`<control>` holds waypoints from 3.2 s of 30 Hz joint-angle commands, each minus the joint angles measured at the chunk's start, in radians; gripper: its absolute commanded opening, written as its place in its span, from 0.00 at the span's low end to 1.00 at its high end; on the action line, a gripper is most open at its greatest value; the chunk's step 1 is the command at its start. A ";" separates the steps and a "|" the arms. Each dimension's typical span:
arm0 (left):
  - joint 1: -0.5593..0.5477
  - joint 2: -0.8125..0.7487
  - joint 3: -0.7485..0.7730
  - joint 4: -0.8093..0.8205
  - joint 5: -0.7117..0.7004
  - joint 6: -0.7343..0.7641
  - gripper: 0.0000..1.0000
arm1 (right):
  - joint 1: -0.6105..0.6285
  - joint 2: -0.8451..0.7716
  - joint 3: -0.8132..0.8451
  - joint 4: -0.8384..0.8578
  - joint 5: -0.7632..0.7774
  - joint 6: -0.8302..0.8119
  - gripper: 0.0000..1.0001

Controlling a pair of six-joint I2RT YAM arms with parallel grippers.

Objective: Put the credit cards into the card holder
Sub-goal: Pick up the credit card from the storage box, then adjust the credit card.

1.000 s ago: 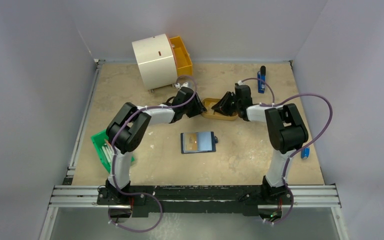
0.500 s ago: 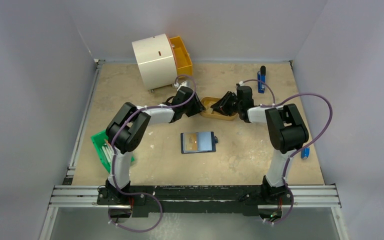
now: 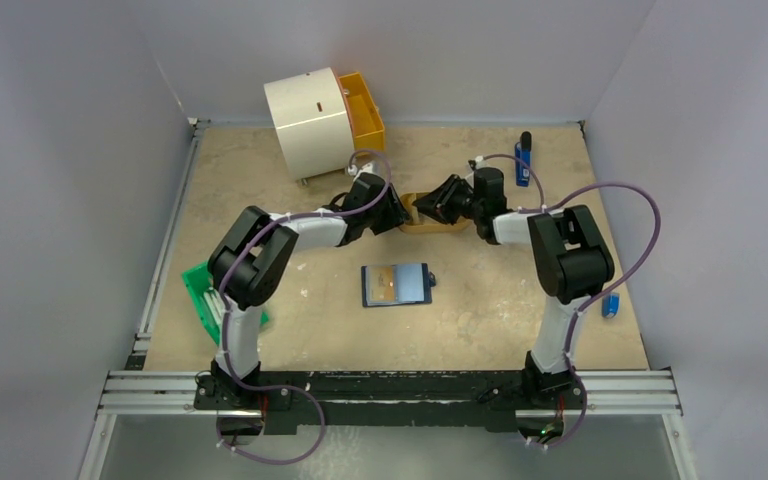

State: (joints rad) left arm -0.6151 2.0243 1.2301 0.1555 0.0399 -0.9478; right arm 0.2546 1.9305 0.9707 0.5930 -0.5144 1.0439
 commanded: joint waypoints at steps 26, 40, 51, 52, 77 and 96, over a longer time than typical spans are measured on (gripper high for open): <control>-0.003 -0.104 -0.013 0.026 0.001 0.020 0.44 | 0.015 0.009 0.178 -0.374 0.108 -0.246 0.10; 0.009 -0.131 -0.031 0.014 -0.025 0.026 0.43 | 0.017 -0.021 0.185 -0.387 0.069 -0.273 0.00; 0.046 -0.212 -0.053 -0.005 -0.087 0.022 0.43 | 0.014 -0.193 0.117 -0.443 0.219 -0.283 0.00; 0.050 -0.220 -0.053 -0.006 -0.090 0.023 0.43 | 0.012 -0.205 0.110 -0.441 0.222 -0.282 0.00; 0.137 -0.451 -0.431 0.801 0.399 -0.449 0.67 | -0.043 -0.650 -0.138 -0.144 -0.217 -0.060 0.00; 0.128 -0.414 -0.434 0.900 0.469 -0.509 0.63 | -0.041 -0.678 -0.154 -0.049 -0.229 0.051 0.00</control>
State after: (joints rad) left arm -0.4866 1.6726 0.7982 1.1229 0.4984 -1.5242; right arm 0.2104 1.3186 0.7925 0.5701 -0.7490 1.1324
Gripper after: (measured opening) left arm 0.629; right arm 0.043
